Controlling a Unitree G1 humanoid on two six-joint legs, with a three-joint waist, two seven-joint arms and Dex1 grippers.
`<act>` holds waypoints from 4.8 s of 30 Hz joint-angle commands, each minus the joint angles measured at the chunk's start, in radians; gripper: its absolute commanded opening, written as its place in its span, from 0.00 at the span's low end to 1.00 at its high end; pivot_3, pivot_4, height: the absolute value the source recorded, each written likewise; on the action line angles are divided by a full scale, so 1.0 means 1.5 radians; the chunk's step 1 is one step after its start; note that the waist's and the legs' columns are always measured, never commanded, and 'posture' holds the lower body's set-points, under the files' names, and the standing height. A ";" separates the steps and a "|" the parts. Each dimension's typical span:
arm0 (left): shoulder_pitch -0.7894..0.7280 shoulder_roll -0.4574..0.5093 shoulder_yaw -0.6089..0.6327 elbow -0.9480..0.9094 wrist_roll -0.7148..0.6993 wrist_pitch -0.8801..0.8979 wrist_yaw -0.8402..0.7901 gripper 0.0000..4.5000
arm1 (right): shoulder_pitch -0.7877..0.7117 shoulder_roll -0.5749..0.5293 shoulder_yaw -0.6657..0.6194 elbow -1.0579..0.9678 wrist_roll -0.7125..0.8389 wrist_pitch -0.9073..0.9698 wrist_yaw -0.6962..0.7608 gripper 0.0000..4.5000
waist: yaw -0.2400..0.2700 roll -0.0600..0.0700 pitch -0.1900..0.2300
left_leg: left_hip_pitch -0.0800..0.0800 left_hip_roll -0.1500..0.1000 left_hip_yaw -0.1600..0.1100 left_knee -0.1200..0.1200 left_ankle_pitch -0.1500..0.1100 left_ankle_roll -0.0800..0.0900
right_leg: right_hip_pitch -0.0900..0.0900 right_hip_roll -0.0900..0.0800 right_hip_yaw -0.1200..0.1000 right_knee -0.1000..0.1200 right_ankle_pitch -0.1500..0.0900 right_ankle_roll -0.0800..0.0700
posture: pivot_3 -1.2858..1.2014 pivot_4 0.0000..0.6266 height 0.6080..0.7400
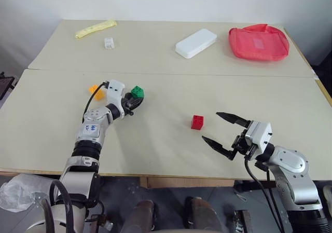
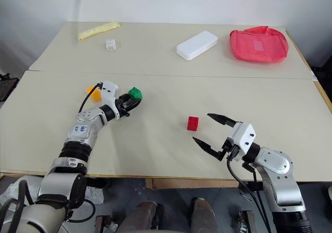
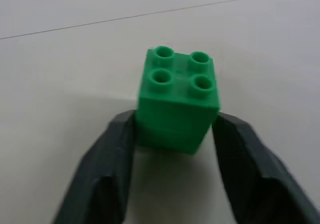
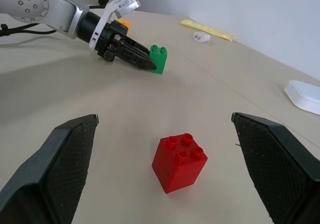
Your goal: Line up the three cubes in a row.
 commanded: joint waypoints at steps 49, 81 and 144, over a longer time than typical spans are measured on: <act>-0.016 0.099 -0.055 0.114 0.036 -0.440 -0.510 0.97 | 0.048 -0.052 -0.022 -0.058 0.034 0.039 0.034 1.00 | -0.006 -0.001 0.000 | -0.002 0.004 0.001 0.006 -0.002 0.001 | 0.000 0.003 0.001 0.001 0.000 0.000 | 0.52 0.24 1.00; 0.322 -0.081 0.202 -0.557 0.010 0.181 0.462 0.98 | -0.141 0.030 0.087 -0.012 0.054 0.079 0.077 1.00 | 0.002 -0.002 -0.001 | 0.001 0.007 0.000 0.008 -0.007 -0.003 | 0.001 0.005 0.006 0.003 -0.001 -0.003 | 0.52 0.24 1.00; -0.104 0.148 -0.083 0.333 0.107 -0.469 -0.571 0.34 | -0.024 -0.041 0.010 -0.120 0.030 0.110 -0.014 1.00 | -0.001 -0.002 0.000 | 0.000 0.007 0.005 0.008 -0.007 0.001 | 0.000 0.006 0.002 0.003 -0.001 -0.002 | 0.52 0.24 1.00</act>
